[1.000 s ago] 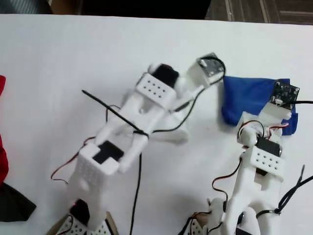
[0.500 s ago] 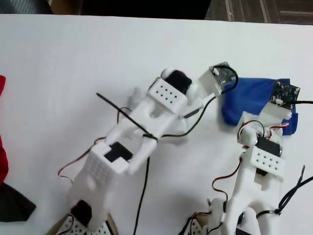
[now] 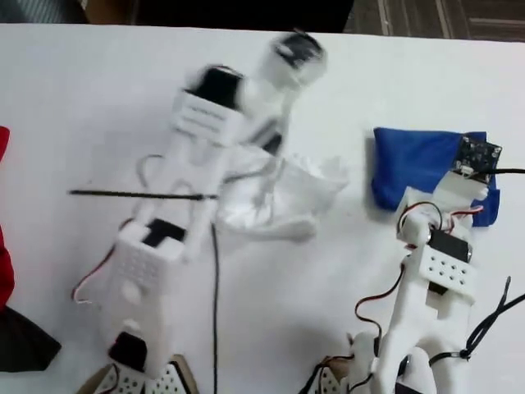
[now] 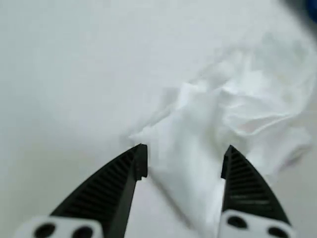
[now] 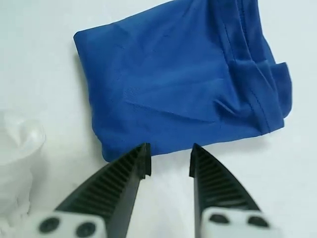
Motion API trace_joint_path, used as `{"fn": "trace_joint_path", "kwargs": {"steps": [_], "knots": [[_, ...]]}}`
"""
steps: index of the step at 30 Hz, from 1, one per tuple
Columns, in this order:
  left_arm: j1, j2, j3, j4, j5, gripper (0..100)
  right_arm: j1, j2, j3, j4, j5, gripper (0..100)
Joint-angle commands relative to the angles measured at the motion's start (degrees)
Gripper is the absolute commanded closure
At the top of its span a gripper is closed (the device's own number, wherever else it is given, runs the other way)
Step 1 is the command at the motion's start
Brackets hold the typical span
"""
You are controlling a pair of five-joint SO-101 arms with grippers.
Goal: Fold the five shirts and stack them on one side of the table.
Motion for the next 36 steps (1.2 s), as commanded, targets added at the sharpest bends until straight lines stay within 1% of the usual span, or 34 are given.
{"fn": "trace_joint_path", "kwargs": {"steps": [1, 2, 3, 4, 5, 6, 7, 9, 11, 13, 15, 19, 21, 25, 28, 30, 32, 34, 36], "knots": [[-8.2, -3.7, -3.8, 2.5, -0.1, 74, -3.6, -2.4, 0.9, -0.8, 0.1, 86.0], [-10.5, -3.6, -3.6, 2.6, 0.0, 75, -5.4, -2.4, 1.4, -0.8, 1.0, 87.8], [-12.7, -3.5, -3.3, 2.6, 0.0, 79, -7.3, -2.4, 1.8, -0.8, 3.8, 92.3], [-14.8, -3.5, -2.6, 2.3, 0.0, 85, -9.2, -2.4, 2.0, -0.8, 7.3, 98.4], [-16.8, -3.5, -2.2, 2.2, 0.1, 94, -11.0, -2.3, 2.4, -0.8, 10.5, 98.1], [-18.6, -3.5, -2.0, 2.1, 0.1, 100, -12.4, -2.1, 2.4, -0.6, 12.7, 96.7], [-20.7, -3.5, -1.6, 2.3, 0.1, 96, -13.1, -1.3, 2.0, -0.4, 13.1, 98.0], [-24.2, -3.4, -0.1, 2.6, 0.1, 98, -13.5, 1.2, -0.6, 0.7, 13.5, 97.6], [-26.5, -3.8, 4.0, 2.7, 0.1, 97, -13.5, 5.1, -7.5, 5.1, 13.5, 97.7], [-28.1, -4.0, 8.3, 2.5, 0.1, 97, -14.0, 10.5, -18.9, 12.6, 15.4, 97.7], [-29.4, -4.0, 11.6, 2.0, 0.1, 97, -16.2, 17.4, -32.9, 21.7, 17.8, 97.7], [-32.4, -4.1, 16.0, -0.3, 0.5, 97, -23.7, 33.3, -59.6, 38.0, 20.5, 97.7], [-34.5, -4.1, 17.6, -1.8, 2.1, 97, -26.9, 41.3, -71.6, 43.9, 20.8, 97.7], [-38.4, -4.2, 20.7, -2.5, 2.4, 97, -31.3, 56.6, -92.6, 52.7, 20.7, 97.7], [-43.9, -6.0, 22.5, -3.8, 2.3, 97, -33.0, 67.1, -105.1, 59.0, 20.4, 97.7], [-48.4, -9.2, 25.4, -5.9, 2.1, 97, -33.4, 72.8, -111.7, 61.8, 20.3, 97.7], [-51.4, -13.4, 30.5, -7.6, 1.5, 97, -33.2, 77.0, -117.4, 62.5, 20.3, 97.7], [-52.6, -18.5, 38.2, -9.8, 1.1, 97, -33.3, 79.5, -121.6, 62.5, 20.5, 97.7], [-52.9, -24.5, 48.5, -14.2, 1.2, 97, -33.9, 81.1, -124.7, 62.5, 20.7, 97.7]]}}
